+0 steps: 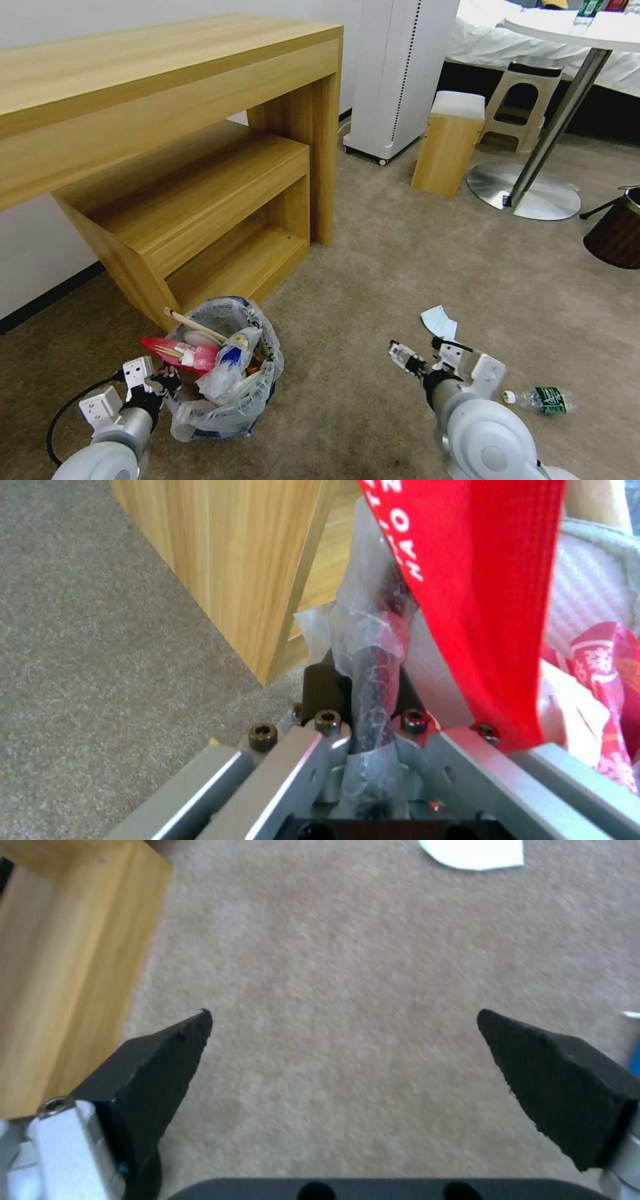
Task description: Pick up the trash bin and place the garbage on the floor into it.
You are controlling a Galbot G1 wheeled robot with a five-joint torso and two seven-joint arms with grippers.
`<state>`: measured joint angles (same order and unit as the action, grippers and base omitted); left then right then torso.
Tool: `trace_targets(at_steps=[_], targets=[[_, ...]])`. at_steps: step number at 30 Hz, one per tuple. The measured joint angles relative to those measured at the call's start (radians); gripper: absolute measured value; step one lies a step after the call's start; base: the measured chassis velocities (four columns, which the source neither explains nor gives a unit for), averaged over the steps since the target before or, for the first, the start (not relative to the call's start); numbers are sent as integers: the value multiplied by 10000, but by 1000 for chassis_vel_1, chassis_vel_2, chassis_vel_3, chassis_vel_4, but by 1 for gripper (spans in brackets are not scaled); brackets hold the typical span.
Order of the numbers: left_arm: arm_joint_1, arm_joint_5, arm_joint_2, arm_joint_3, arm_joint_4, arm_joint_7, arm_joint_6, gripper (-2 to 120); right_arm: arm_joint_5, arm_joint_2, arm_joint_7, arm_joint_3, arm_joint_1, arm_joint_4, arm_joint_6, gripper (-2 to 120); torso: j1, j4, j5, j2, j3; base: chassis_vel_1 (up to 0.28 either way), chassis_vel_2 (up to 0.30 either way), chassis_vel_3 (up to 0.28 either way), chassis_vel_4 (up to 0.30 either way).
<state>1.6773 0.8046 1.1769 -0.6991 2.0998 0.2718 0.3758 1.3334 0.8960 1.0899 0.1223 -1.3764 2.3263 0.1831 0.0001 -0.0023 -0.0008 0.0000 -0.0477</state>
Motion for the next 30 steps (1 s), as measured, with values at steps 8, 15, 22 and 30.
trace_targets(at_steps=[8, 15, 22, 30], targets=[[-17, -9, 1, 41, -50, 15, 0, 0, -104, -29, 105, 364, -384, 135, 151, 97, 0, 1, 0, 0, -1, 0, 0, 0, 0], [-16, 2, -68, -50, -119, 42, -16, 0, -215, 7, 406, 1118, -1196, 734, 100, 96, 0, 1, 0, 0, -1, 0, 0, 0, 0], [-80, 6, -26, 34, -150, 50, -19, 0, -498, 352, 601, 1592, -2048, 910, -70, 96, -1, 1, 1, 0, 0, 0, 0, 0, 0], [-84, 7, -32, -24, -175, 67, -29, 0, -349, 926, 278, 2645, -2336, 379, -351, 87, 0, 1, 0, 0, 0, 0, 0, 0, 0]])
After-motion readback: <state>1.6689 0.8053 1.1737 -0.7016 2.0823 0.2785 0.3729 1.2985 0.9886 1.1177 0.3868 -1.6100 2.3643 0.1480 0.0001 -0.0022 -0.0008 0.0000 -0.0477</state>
